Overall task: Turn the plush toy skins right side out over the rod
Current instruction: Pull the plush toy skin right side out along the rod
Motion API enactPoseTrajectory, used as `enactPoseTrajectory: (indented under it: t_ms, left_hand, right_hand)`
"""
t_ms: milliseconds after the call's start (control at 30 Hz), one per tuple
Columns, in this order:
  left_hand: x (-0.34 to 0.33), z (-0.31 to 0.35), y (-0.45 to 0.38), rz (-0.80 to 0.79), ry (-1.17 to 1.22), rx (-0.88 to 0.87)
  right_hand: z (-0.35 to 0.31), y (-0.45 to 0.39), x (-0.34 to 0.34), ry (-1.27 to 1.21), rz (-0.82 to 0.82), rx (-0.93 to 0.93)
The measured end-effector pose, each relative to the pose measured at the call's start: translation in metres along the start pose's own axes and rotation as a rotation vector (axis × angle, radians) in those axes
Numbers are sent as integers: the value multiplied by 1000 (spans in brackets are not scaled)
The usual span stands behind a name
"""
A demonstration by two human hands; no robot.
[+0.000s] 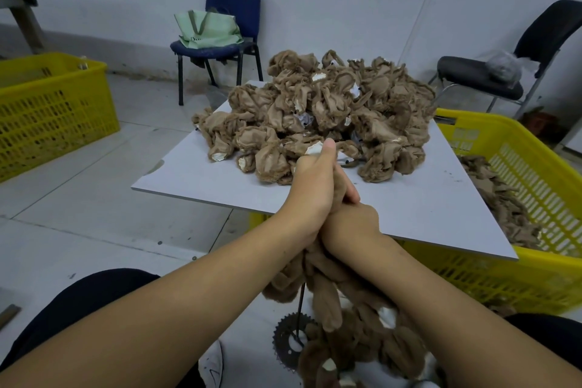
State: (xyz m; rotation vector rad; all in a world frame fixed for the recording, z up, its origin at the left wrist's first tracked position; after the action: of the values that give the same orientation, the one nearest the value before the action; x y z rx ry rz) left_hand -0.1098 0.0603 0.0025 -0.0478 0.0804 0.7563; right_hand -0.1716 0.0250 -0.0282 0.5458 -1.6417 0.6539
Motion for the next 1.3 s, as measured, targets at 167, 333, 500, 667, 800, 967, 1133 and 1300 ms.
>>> enactPoseTrajectory:
  t_ms: [167,333,500,667,800,967,1133,1300]
  left_hand:
    - [3,-6,-5,44,-38,19]
    - [2,-12,-4,77,-95,15]
    - [-7,-19,7,51,-119,-14]
    - [-10,-23,14,76,-74,-104]
    - [-9,-22,22,155,-9,-258]
    - [-3,-9,21,253,111,-376]
    - [4,-1,16,216,241,-367]
    - [1,-34,25,154,90,-294]
  right_hand:
    - [-8,-2,-10,126,-58,28]
    - [-4,0,-26,101,-138,-10]
    - [4,9,-31,99,-166,11]
    - [7,12,-32,57,-174,-67]
    - [5,15,-30,43,-140,-66]
    - [-2,9,-16,13,-58,-53]
    - [-4,-1,-9,-30,15,-105]
    - [0,19,-38,32,-127,-1]
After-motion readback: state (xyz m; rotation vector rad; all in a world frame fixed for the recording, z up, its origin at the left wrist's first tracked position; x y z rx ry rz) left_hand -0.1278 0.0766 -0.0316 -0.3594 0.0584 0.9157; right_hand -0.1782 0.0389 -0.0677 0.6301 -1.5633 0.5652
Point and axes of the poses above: each hand's wrist, its own y-axis away from the middle knuckle, its own x-axis out of the back of the hand, z = x × y, the point moved 1 cm from there along -y, towards the middle knuckle, and after that the axes turned 12 degrees about z, right-handed, at the moved point
